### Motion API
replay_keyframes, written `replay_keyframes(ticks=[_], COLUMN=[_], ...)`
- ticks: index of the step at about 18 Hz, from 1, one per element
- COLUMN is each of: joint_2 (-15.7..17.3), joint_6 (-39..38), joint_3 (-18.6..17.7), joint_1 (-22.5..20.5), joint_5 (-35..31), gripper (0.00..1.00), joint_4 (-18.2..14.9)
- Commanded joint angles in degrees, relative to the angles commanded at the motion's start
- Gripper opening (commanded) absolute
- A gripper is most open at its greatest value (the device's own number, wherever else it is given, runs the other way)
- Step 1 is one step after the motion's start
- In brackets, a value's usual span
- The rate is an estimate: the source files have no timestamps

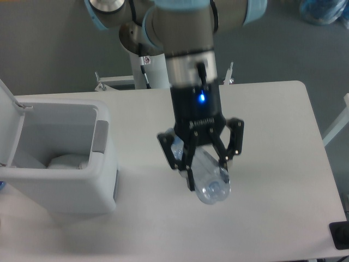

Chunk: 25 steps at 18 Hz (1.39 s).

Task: Place the trash in the trash can
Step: 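Lift the bottle and carry it over the trash bin, then lower the bottle into the bin, open the gripper, rise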

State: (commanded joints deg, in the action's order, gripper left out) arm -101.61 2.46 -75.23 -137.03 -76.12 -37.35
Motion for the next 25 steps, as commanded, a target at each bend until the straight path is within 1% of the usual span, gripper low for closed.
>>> replay_keyframes(ticks=[2,4,5,6,7,8,10,11,13,15,19,22,23,24,25], joint_2=[0.53,1.41,1.5,1.24,0.89,0.8,0.71,0.62,0.36,0.36,0.71,0.71,0.62,0.62,0.71], joint_6=[-0.35,-0.53,-0.7,-1.31,-2.1,-2.29,-2.11,-1.94,-1.67,-1.5,-1.5,-1.5,-1.5,-1.5,-1.5], joint_3=[-0.09,-0.26,-0.44,-0.09,0.0,-0.78,-1.23,-1.49,-2.89,-6.22,-9.13,-9.49,-9.41,-9.58,-10.02], joint_1=[2.63,3.87,5.44,6.85,7.38,9.39,10.63,12.03,13.71,15.64,16.97,17.06,17.06,17.06,17.06], joint_5=[0.8,0.89,0.89,0.8,0.8,0.8,0.89,0.89,0.71,0.62,0.62,0.62,0.62,0.71,0.62], gripper=[0.61,0.61,0.61,0.61,0.61,0.61,0.61,0.61,0.61,0.61,0.61,0.65,0.68,0.75,0.75], joint_4=[0.0,0.0,0.0,0.35,0.7,0.79,0.79,0.79,0.79,0.88,0.88,0.88,0.88,0.88,0.88])
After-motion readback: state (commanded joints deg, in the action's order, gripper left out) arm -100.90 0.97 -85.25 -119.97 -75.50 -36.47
